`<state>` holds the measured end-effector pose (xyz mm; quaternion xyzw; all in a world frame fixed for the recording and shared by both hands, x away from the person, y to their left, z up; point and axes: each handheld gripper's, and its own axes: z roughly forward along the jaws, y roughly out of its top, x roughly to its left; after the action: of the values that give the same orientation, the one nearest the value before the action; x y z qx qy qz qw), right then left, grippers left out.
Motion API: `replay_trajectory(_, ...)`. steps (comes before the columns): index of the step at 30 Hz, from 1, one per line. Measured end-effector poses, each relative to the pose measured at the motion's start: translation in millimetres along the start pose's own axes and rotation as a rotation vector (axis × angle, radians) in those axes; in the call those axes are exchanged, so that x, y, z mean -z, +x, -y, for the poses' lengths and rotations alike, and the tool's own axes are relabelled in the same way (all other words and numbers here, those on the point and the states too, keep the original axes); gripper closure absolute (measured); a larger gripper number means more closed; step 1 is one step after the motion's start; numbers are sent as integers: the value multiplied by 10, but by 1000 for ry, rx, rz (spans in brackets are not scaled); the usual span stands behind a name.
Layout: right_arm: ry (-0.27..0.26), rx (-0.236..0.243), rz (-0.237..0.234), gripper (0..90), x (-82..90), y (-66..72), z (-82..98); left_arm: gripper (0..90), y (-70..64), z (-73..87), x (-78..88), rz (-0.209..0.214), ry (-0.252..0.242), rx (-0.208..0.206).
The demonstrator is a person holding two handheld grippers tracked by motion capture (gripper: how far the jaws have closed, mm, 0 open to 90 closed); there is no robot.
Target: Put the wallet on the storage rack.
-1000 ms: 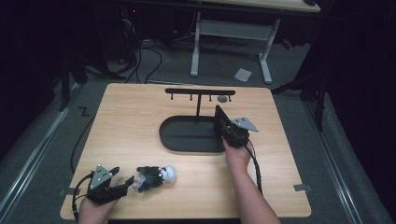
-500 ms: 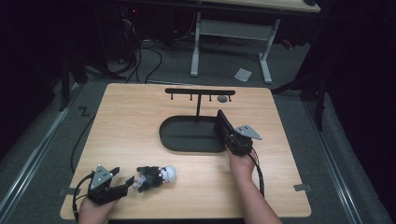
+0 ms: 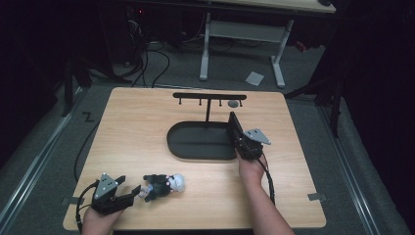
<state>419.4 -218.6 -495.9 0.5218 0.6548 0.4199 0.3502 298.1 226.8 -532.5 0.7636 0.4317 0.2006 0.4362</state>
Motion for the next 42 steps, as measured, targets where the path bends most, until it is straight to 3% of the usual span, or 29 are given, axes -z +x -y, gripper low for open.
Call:
replay_trajectory(9, 10, -69, -30, 614, 42, -51, -10, 300, -4, -2, 3, 1, 0, -3)
replay_trajectory(15, -22, -72, -53, 561, 167, -93, -72, 301, -13, 0, -3, 0, 0, -6)
replay_trajectory(18, -40, -75, -65, 589, 217, -103, -95, 301, -23, -2, -4, 0, 1, -10)
replay_trajectory(23, -42, -76, -72, 724, 247, -84, -101, 301, -30, -3, -5, 1, -1, -14)
replay_trajectory(30, -34, -38, -125, 731, 220, 157, -67, 301, -21, -3, -1, -1, -2, -12)
replay_trajectory(32, -24, -15, -145, 720, 183, 288, -35, 301, -17, -2, 1, -1, -4, -9)
replay_trajectory(42, 21, 62, -174, 691, 20, 615, 98, 301, -12, -3, 4, 1, -4, -8)
